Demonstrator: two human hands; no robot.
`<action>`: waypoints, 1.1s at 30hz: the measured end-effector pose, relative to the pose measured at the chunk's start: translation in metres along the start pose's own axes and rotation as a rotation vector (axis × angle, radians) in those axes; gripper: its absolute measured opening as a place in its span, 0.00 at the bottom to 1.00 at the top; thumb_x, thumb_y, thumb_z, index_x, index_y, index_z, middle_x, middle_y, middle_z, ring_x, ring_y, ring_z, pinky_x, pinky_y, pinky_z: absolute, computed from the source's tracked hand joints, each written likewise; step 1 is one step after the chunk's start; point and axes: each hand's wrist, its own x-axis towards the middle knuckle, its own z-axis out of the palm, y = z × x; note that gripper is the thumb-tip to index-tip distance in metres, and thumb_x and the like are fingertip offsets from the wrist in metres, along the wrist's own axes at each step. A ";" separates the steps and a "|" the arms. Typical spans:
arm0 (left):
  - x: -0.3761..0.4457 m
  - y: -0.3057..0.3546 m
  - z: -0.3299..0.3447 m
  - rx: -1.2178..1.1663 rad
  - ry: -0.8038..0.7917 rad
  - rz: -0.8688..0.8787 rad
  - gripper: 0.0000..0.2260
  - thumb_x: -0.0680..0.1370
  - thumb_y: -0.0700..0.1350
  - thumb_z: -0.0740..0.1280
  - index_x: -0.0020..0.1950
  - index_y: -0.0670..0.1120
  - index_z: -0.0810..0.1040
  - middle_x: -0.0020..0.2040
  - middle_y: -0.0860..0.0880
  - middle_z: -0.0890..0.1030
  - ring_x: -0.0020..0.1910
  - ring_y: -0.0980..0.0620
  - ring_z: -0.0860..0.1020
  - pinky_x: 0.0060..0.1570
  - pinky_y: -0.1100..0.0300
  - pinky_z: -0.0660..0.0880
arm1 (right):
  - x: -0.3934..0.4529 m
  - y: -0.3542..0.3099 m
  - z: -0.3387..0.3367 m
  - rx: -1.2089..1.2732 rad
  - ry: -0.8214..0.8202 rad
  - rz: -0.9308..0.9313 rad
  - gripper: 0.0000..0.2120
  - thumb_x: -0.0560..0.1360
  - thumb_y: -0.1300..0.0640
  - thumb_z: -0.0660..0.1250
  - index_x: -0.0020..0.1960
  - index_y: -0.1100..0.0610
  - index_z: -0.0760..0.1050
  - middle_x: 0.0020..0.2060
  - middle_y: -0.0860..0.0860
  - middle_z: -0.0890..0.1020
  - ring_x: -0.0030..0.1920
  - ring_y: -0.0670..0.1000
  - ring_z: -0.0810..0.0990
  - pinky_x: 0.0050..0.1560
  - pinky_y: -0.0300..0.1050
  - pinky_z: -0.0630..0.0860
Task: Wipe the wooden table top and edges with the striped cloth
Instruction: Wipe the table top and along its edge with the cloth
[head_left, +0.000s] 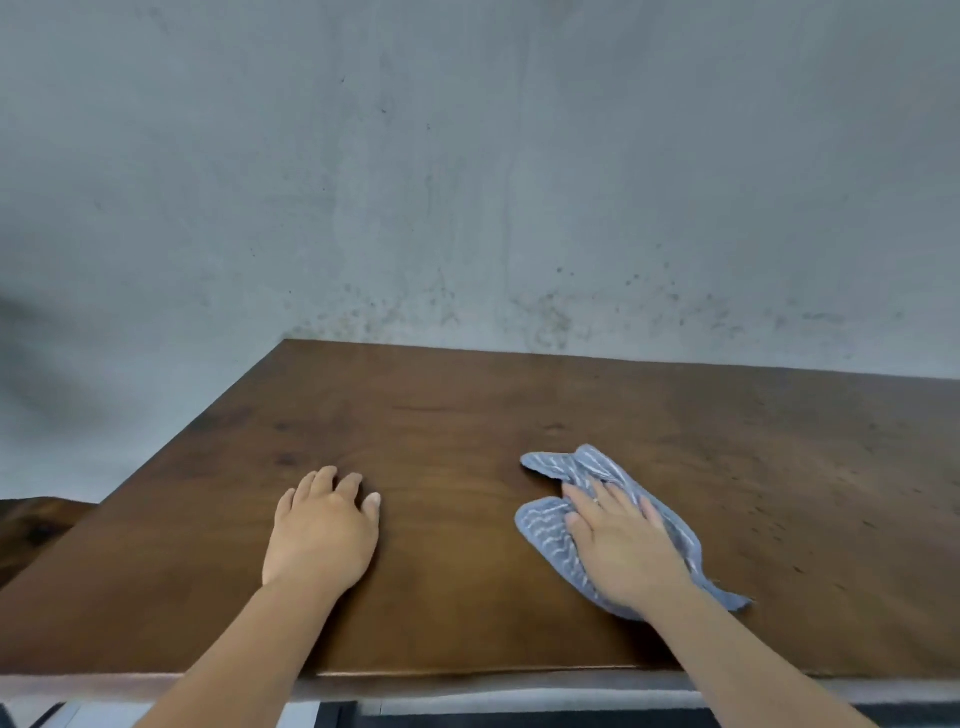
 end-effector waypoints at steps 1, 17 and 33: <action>0.000 0.000 -0.001 0.004 0.002 -0.002 0.24 0.82 0.58 0.48 0.76 0.51 0.62 0.77 0.49 0.58 0.77 0.51 0.53 0.75 0.53 0.51 | 0.006 0.009 -0.003 0.003 -0.003 0.078 0.24 0.84 0.47 0.41 0.79 0.44 0.49 0.80 0.48 0.51 0.79 0.50 0.47 0.78 0.55 0.44; 0.004 0.094 0.005 -0.181 0.138 0.125 0.14 0.82 0.47 0.57 0.65 0.48 0.75 0.64 0.53 0.75 0.63 0.52 0.73 0.62 0.59 0.68 | -0.036 -0.018 0.002 0.018 0.006 -0.314 0.31 0.79 0.39 0.31 0.79 0.42 0.51 0.79 0.43 0.51 0.79 0.48 0.46 0.76 0.54 0.37; 0.147 0.215 0.081 -0.206 0.115 0.151 0.16 0.82 0.50 0.54 0.66 0.50 0.73 0.65 0.53 0.73 0.65 0.52 0.69 0.65 0.59 0.66 | 0.129 0.072 0.005 0.048 0.076 -0.155 0.48 0.67 0.36 0.20 0.74 0.39 0.65 0.75 0.43 0.63 0.76 0.47 0.62 0.74 0.41 0.47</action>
